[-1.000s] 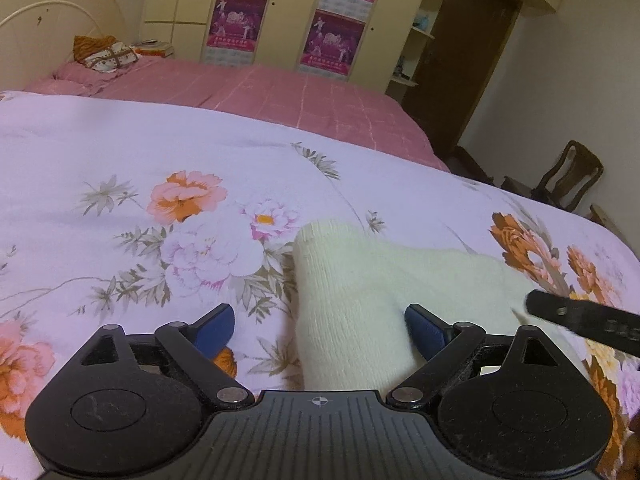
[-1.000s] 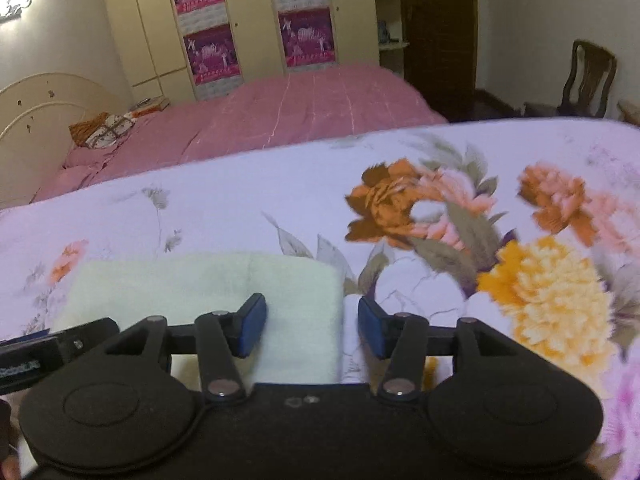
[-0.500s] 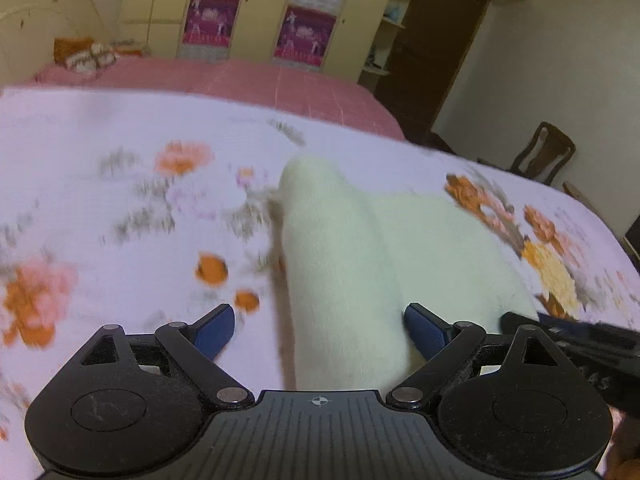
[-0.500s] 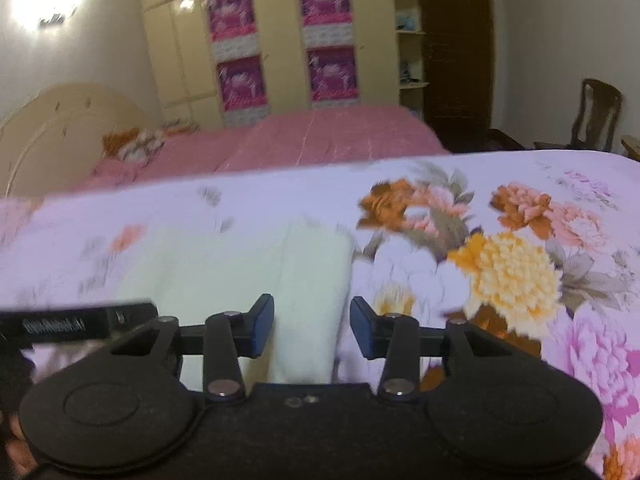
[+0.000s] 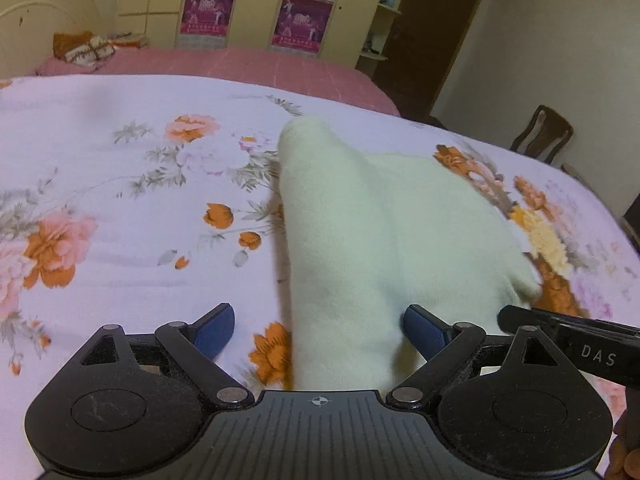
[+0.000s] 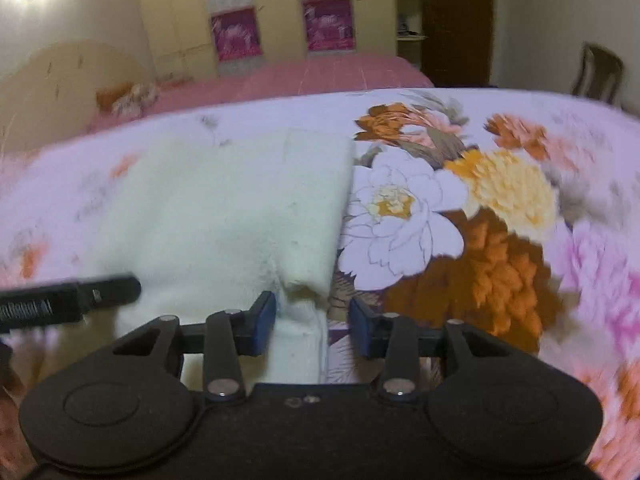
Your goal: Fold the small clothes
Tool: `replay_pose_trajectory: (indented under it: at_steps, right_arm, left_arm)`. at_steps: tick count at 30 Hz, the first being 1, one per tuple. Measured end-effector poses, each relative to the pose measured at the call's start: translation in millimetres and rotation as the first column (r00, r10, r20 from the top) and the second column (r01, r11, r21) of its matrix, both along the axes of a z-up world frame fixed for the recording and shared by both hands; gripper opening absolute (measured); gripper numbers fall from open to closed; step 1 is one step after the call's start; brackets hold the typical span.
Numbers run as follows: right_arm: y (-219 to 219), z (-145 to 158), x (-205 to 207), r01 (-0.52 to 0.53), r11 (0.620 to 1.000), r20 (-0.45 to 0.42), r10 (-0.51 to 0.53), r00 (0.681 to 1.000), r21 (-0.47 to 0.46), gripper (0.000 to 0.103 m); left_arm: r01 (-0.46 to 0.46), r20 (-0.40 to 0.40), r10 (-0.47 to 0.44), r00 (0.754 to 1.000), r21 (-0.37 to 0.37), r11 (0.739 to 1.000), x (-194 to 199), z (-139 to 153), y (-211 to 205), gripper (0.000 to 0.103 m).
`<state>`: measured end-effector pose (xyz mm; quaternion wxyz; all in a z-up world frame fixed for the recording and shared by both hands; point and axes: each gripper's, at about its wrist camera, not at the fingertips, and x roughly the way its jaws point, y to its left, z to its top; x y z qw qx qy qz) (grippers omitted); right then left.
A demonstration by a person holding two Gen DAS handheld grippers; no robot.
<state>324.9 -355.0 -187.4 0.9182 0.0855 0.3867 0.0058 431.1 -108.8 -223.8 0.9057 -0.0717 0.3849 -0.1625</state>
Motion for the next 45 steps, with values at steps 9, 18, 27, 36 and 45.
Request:
replay_pose_trajectory:
  at_steps: [9,18,27,36,45]
  right_arm:
    - [10.5,1.0,-48.4,-0.068,0.998,-0.02,0.068,0.998,-0.019,0.04]
    - [15.4,-4.3,-67.0,-0.073,0.997,-0.048,0.072,0.996,-0.017,0.04]
    - [1.0,8.6,-66.5,-0.024,0.995,-0.045,0.028,0.999,0.098,0.054]
    - [-14.9,15.5,-41.5,0.003,0.984,-0.028,0.001,1.0,0.178,0.059]
    - [-35.4,6.7,4.8,0.044,0.956,-0.046,-0.032,0.998,0.291,0.061]
  left_arm:
    - [0.065,0.04,-0.069,0.997,0.075,0.995,-47.0,-11.7,5.0,0.091]
    - [0.058,0.025,-0.06,0.998,0.079,0.995,-55.9,-10.0,6.3,0.091]
    - [0.04,-0.023,-0.039,0.999,0.048,0.998,-43.8,0.6,8.8,0.091]
    - [0.029,-0.017,-0.029,0.999,-0.005,1.0,-15.2,11.1,5.0,0.091]
    - [0.063,-0.083,-0.07,0.994,-0.091,0.994,19.7,-2.2,-3.9,0.07]
